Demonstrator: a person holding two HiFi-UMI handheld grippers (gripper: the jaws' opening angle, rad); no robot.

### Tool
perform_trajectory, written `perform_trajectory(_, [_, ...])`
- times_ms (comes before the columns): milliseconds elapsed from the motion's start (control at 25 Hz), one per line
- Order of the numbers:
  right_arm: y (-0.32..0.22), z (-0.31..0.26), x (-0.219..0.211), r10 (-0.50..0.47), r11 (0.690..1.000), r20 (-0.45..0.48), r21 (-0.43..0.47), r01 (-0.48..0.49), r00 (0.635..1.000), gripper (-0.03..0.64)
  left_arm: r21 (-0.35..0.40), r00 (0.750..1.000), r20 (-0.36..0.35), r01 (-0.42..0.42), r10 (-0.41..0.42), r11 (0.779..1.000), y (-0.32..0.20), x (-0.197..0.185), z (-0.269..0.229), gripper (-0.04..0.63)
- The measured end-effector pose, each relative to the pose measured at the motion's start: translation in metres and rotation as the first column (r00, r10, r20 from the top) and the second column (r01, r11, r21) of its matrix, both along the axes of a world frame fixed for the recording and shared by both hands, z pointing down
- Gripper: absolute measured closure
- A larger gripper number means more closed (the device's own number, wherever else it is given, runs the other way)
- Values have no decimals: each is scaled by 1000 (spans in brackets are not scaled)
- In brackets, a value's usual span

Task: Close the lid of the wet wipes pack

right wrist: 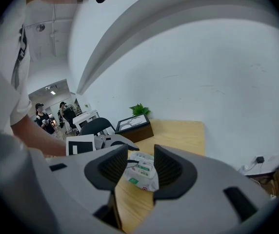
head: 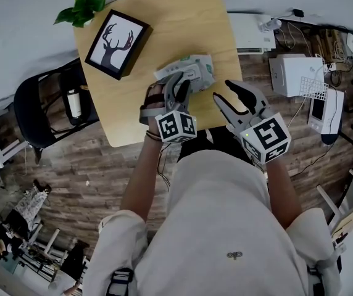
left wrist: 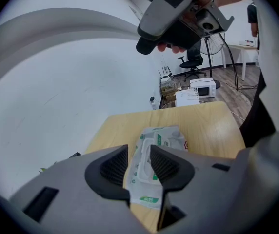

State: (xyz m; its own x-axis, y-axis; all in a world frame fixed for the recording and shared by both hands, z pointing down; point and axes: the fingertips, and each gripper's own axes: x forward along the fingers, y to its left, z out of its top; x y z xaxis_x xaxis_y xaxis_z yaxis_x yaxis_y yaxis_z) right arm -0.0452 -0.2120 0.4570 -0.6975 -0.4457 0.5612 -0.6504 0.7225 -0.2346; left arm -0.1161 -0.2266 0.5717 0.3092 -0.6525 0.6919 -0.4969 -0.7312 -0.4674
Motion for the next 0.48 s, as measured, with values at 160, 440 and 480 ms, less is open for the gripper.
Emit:
perform_trajectory(160, [1, 1, -1, 3, 1000, -8, -3, -3, 1000, 453, 0, 1000, -1, 3, -3, 1000, -1, -1, 3, 484])
perform_trajectory(440, [3, 2, -1, 14, 1000, -19, -8, -14, 1000, 454, 12, 1000, 10, -12, 12, 1000, -3, -1, 8, 543])
perform_trajectory(480, [4, 3, -1, 16, 1000, -20, -9, -16, 1000, 456, 13, 1000, 13, -16, 16, 1000, -4, -1, 9, 551])
